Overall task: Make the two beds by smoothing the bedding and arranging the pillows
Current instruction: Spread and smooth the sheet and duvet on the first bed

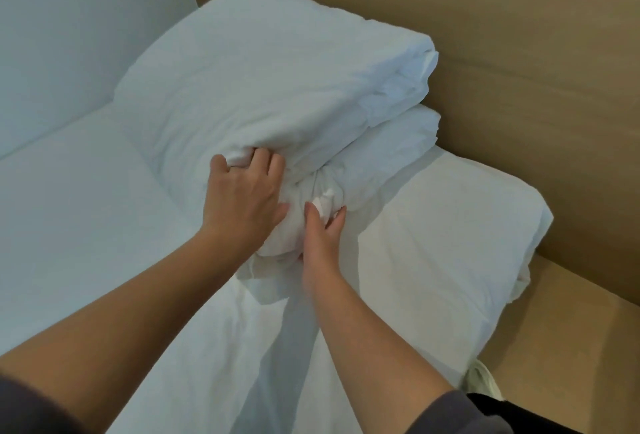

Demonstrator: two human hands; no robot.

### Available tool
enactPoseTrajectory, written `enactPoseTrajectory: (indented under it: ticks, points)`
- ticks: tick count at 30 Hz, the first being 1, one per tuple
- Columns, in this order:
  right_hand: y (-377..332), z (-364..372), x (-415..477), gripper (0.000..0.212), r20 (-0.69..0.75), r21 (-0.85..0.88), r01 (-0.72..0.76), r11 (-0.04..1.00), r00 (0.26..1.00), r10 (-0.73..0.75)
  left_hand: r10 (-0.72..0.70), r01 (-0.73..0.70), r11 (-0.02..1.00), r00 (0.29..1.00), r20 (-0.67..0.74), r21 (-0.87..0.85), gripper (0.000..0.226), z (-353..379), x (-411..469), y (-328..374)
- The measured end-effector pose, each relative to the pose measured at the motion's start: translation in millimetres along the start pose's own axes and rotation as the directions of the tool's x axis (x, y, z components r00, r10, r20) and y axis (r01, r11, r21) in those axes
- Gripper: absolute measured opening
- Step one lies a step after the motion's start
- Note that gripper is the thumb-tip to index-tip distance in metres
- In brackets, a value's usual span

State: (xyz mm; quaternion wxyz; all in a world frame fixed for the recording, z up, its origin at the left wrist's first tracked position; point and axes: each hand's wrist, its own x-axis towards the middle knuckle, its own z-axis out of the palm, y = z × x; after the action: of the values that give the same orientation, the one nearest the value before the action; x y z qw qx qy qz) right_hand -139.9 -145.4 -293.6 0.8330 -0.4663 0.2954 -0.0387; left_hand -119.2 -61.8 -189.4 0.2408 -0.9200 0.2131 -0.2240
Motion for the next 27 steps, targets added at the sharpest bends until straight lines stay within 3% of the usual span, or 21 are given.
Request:
enactPoseTrajectory:
  ticks: [5, 6, 10, 12, 15, 18, 20, 25, 27]
  points:
    - [5, -2, -4, 0.085, 0.035, 0.023, 0.018, 1.0, 0.999, -0.019, 0.161, -0.176, 0.978, 0.978, 0.134, 0.112, 0.011, 5, 26, 3]
    - [3, 2, -6, 0.086, 0.051, 0.03, 0.022, 0.999, 0.998, -0.023, 0.203, -0.218, 0.968, 0.971, 0.128, 0.122, 0.015, 5, 27, 0]
    - [-12, 27, -3, 0.111, 0.08, 0.105, 0.061, 0.993, 0.994, -0.07, 0.307, -0.308, 0.942, 0.951, -0.025, -0.133, 0.033, -14, 35, -28]
    - [-17, 42, 2, 0.1, 0.091, 0.089, 0.022, 0.996, 0.995, -0.03, 0.31, -0.316, 0.929, 0.949, -0.064, -0.191, 0.041, -27, 37, -44]
    - [-18, 52, 7, 0.074, 0.092, 0.143, 0.092, 0.985, 0.99, -0.106, 0.287, -0.321, 0.914, 0.944, -0.165, -0.248, 0.041, -39, 33, -49]
    - [-13, 60, 5, 0.077, 0.083, 0.079, 0.162, 0.984, 0.982, -0.169, 0.336, -0.37, 0.902, 0.925, -0.177, -0.22, 0.035, -35, 30, -53]
    - [-10, 63, 3, 0.083, 0.073, 0.043, 0.187, 0.982, 0.979, -0.189, 0.284, -0.316, 0.928, 0.943, -0.173, -0.198, 0.041, -24, 29, -59]
    - [5, 56, 4, 0.085, 0.061, 0.043, 0.122, 0.992, 0.99, -0.124, 0.225, -0.226, 0.973, 0.974, 0.013, 0.054, 0.045, -12, 12, -42]
    - [7, 54, 6, 0.092, 0.047, 0.064, 0.116, 0.991, 0.992, -0.119, 0.223, -0.224, 0.973, 0.975, 0.02, 0.059, 0.047, -10, 15, -39]
